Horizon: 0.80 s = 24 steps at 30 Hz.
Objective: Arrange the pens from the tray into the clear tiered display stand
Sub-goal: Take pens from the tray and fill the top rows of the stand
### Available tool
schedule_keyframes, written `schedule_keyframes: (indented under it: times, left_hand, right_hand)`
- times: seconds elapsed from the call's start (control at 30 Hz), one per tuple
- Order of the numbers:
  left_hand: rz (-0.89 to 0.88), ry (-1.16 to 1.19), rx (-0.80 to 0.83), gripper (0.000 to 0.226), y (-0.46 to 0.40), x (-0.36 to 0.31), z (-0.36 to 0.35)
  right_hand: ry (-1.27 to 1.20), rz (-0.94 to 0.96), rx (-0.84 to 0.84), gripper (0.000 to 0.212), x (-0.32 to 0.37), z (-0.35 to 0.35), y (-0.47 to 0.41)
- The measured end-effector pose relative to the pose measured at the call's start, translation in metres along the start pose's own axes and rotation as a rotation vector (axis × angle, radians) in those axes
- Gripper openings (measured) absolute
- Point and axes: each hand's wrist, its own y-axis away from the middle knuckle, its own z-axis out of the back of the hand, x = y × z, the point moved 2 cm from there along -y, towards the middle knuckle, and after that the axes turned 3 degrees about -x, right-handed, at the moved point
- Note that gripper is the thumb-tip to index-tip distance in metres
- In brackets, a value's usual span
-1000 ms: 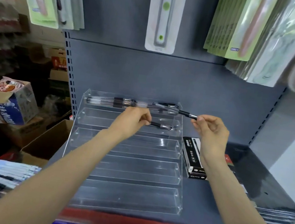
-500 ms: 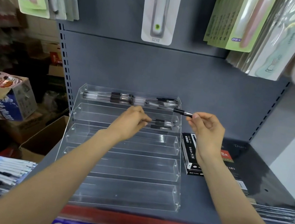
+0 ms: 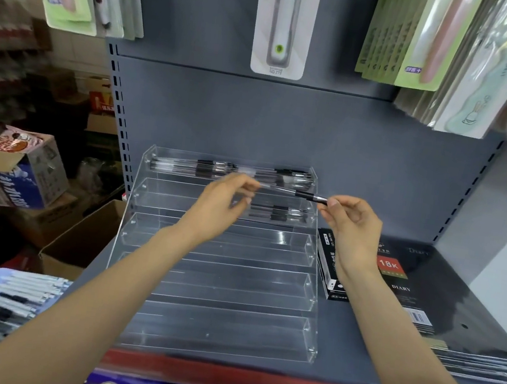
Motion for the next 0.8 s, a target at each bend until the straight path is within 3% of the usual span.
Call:
schedule_keyframes:
  times: [0.1, 0.23, 0.33, 0.43, 0.5, 0.63, 0.8]
  left_hand:
    - [-0.078, -0.181, -0.138, 0.03, 0.002, 0.002, 0.011]
    - [-0.093, -0.181, 0.007, 0.029, -0.002, 0.0, 0.011]
    - [-0.062, -0.141, 0.018, 0.022, -0.005, -0.001, 0.01]
    - [0.0, -0.202, 0.03, 0.023, -0.009, 0.004, 0.01]
    - [0.024, -0.236, 0.092, 0.023, -0.01, 0.008, 0.008]
    - [0.048, -0.257, 0.209, 0.028, -0.012, 0.009, -0.002]
    - [0.099, -0.263, 0.252, 0.029, -0.018, 0.008, -0.006]
  right_hand:
    - [0.01, -0.01, 0.035, 0.01, -0.002, -0.004, -0.001]
    - [0.04, -0.03, 0.145, 0.01, -0.003, -0.018, 0.001]
    - [0.19, 0.013, 0.176, 0.009, -0.003, -0.025, 0.0]
    - [0.584, 0.12, 0.139, 0.031, -0.005, -0.019, -0.009]
    - [0.683, 0.095, 0.151, 0.05, -0.008, -0.011, -0.014]
    - [0.664, -0.08, 0.262, 0.061, -0.018, -0.004, -0.014]
    - [0.61, -0.078, 0.302, 0.056, -0.02, -0.003, -0.008]
